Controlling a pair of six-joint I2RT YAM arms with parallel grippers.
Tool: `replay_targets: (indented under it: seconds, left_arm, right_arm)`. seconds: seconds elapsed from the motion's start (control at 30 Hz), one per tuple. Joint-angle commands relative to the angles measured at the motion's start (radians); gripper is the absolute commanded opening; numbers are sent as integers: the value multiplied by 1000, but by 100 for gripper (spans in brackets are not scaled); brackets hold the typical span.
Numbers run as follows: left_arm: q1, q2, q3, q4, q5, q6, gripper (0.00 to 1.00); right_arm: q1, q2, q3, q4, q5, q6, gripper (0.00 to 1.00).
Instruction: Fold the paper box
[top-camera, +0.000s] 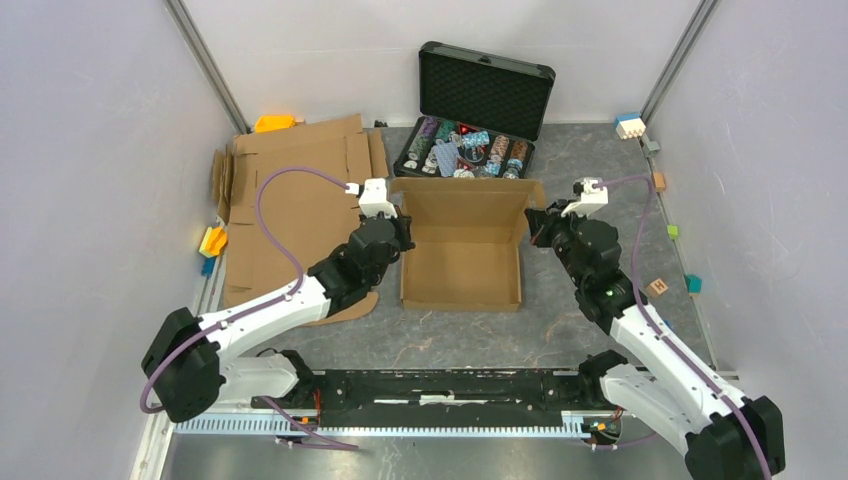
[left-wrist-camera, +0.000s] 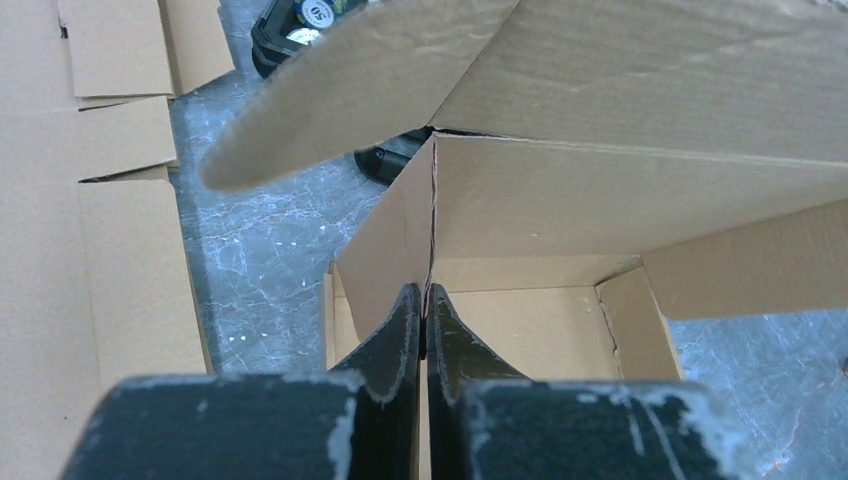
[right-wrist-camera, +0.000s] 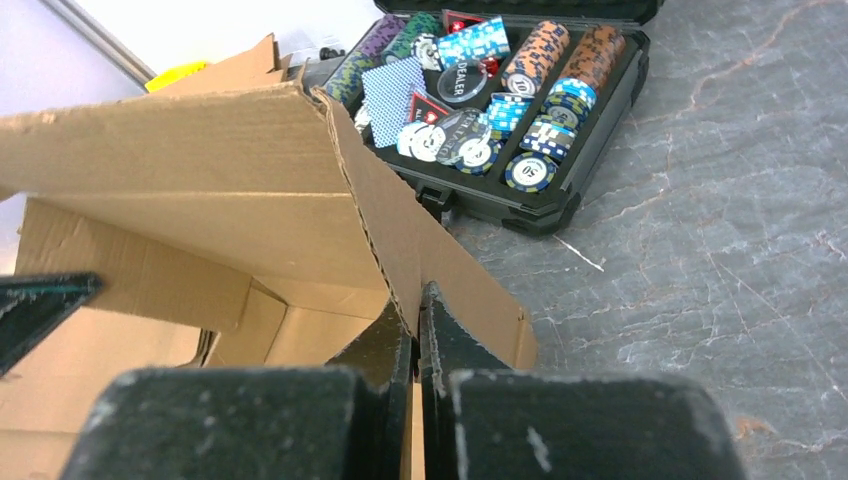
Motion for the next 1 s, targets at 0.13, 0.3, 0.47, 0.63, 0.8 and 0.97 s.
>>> replay_targets:
  seconds: [0.13, 0.3, 0.47, 0.63, 0.8, 0.97]
  left_arm:
    - [-17, -47, 22, 1, 106, -6, 2]
    - [-17, -57, 16, -26, 126, 6, 2]
    - [-17, -71, -32, -7, 187, 12, 2]
    - [-17, -124, -60, -46, 210, 30, 2]
    - [-17, -169, -100, -82, 254, 26, 2]
    - [-18, -174, -134, -94, 306, -7, 2]
  right_arm:
    - [21, 102, 209, -185, 0, 187, 0]
    - [29, 71, 145, -162, -3, 179, 0]
    - [44, 18, 9, -109, -11, 215, 0]
    - [65, -36, -40, -125, -6, 210, 0]
    - [68, -97, -68, -157, -12, 149, 2]
    - [68, -127, -101, -208, -51, 75, 5]
